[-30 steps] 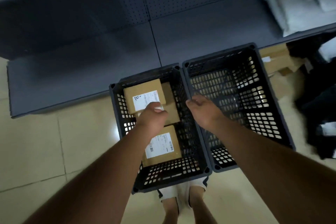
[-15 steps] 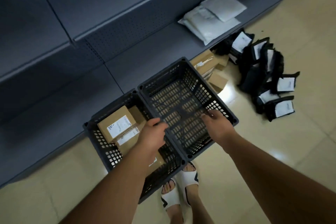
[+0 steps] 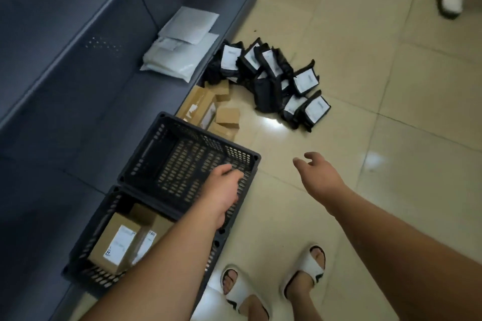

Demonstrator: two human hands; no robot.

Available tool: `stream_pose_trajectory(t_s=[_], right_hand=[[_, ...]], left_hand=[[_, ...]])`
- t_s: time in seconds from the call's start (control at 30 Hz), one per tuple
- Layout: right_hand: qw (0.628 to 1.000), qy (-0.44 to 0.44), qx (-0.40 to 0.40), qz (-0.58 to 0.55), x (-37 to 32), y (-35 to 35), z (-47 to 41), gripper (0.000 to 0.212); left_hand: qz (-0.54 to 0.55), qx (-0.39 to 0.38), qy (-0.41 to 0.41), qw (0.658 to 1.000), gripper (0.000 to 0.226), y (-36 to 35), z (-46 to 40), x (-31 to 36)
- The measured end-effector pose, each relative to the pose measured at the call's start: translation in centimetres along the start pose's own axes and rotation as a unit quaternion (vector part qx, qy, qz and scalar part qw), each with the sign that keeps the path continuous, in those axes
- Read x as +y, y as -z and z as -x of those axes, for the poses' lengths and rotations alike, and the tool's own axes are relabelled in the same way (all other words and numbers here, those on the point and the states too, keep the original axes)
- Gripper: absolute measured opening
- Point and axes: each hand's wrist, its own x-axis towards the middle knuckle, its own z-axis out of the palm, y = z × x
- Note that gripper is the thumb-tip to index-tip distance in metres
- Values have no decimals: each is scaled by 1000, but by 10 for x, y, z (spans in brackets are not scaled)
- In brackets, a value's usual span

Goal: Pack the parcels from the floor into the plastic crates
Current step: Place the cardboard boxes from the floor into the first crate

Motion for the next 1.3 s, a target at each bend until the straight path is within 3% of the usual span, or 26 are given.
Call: stream_pose_trajectory(t_s=[0.13,0.27,0.53,0.83,1.3], right_hand=[[998,-27,24,-53,34,62,-18,58],[994,-44,45,-85,70,124,-39,59],[989,-78,67,-107,121,231,-81,58],[984,-89,75,-135,133,293,-125,57],[987,-120,51,-95,65,343,-245,59]], left_hand=[[-51,-21,-28,998,32,-73,6,31],[-164,-46,-62,983,51,-150,10,52],[-304,-94,-122,940,51,-274,25,92],[-370,-107,-159,909,52,-350,16,142],[-349,-127,-145,917,53,-417,-77,254]])
